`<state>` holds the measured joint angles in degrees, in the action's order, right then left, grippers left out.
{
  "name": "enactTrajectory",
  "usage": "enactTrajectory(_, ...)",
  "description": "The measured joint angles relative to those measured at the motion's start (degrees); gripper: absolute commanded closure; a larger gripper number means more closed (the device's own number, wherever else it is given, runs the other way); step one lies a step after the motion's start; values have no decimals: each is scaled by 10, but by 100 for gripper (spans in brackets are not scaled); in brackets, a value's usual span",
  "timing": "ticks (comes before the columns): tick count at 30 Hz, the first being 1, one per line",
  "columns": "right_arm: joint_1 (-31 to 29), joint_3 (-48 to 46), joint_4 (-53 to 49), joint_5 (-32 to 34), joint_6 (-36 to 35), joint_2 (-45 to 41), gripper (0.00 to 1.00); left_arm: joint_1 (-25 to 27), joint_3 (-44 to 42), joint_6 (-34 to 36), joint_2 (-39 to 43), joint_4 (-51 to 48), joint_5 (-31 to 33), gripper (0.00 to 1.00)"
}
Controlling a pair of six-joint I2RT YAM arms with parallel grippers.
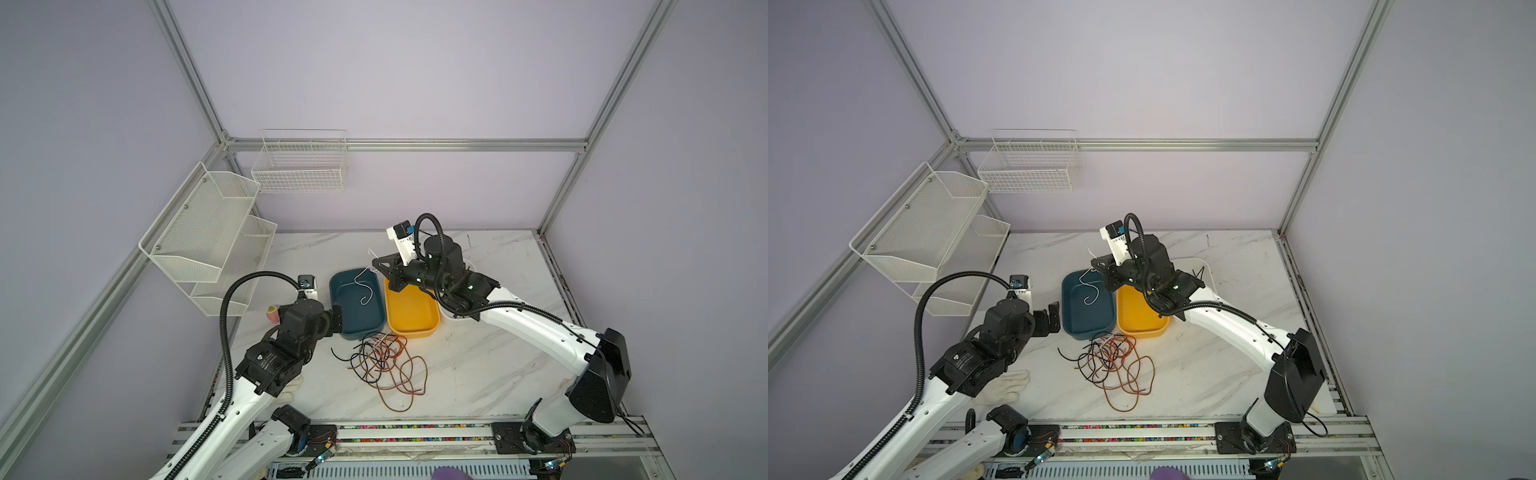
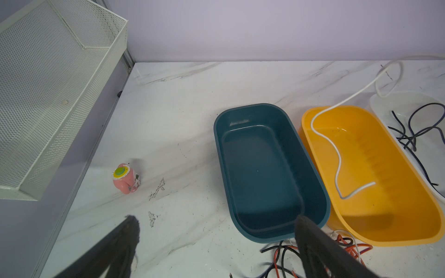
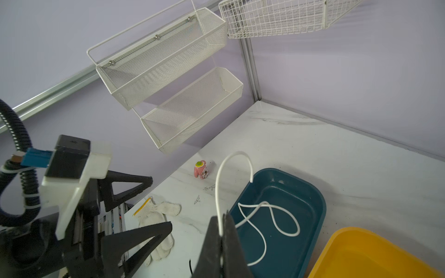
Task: Untangle the cables
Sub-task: 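Carry the white cable over the teal tray and open the right gripper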
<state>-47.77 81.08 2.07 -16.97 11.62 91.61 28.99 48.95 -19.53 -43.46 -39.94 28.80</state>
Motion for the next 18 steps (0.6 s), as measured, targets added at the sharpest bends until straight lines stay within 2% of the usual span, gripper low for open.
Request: enactTrajectory(18,0,11,33,-32,25,211,100,0,-1,0,-1,2,-3,0)
